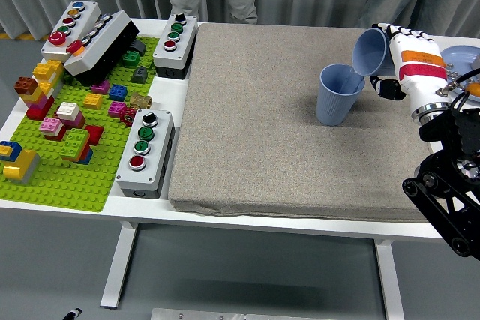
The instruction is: Pick cup pour cup place
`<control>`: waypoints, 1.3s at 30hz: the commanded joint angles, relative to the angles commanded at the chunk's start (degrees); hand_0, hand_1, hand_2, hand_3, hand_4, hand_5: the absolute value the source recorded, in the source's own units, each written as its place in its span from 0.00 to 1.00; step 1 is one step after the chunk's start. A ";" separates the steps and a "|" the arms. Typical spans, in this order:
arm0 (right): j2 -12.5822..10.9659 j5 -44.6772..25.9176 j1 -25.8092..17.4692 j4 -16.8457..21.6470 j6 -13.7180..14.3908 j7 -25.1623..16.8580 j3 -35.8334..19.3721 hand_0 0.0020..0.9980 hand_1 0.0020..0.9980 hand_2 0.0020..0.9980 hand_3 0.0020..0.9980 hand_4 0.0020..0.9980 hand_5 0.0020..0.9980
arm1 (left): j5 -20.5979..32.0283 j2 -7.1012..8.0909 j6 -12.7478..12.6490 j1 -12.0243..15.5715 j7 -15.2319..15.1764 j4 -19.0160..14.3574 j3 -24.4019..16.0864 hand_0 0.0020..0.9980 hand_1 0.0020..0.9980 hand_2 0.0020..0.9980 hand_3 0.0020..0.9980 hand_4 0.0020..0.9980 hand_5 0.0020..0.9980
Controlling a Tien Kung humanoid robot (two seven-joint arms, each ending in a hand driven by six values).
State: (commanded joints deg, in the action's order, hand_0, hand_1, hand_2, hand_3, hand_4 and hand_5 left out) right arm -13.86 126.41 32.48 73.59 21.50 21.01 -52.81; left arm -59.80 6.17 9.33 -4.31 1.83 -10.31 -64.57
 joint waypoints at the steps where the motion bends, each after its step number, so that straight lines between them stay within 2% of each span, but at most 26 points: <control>1: -0.02 -0.03 -0.01 0.07 -0.03 0.05 0.13 0.85 0.73 0.65 0.72 0.83 0.22 | -0.02 0.00 0.00 0.04 0.01 0.00 -0.03 0.84 0.81 0.88 0.81 0.64 1.00; 20: -0.11 0.86 0.15 0.97 -0.21 1.32 1.63 0.85 0.73 0.66 0.72 0.82 0.21 | -0.17 0.06 -0.03 0.35 0.07 0.00 -0.22 0.84 0.81 0.88 0.81 0.65 1.00; 39: -2.05 0.58 2.39 2.33 -0.91 2.45 5.25 0.86 0.74 0.66 0.71 0.82 0.20 | -0.27 0.07 -0.04 0.12 0.07 0.00 -0.43 0.84 0.81 0.88 0.81 0.65 1.00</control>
State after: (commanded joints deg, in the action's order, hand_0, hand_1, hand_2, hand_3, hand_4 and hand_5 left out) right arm -15.91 126.98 34.87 75.92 20.59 23.45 -47.56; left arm -60.07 6.25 9.29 -4.19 1.90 -10.31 -64.99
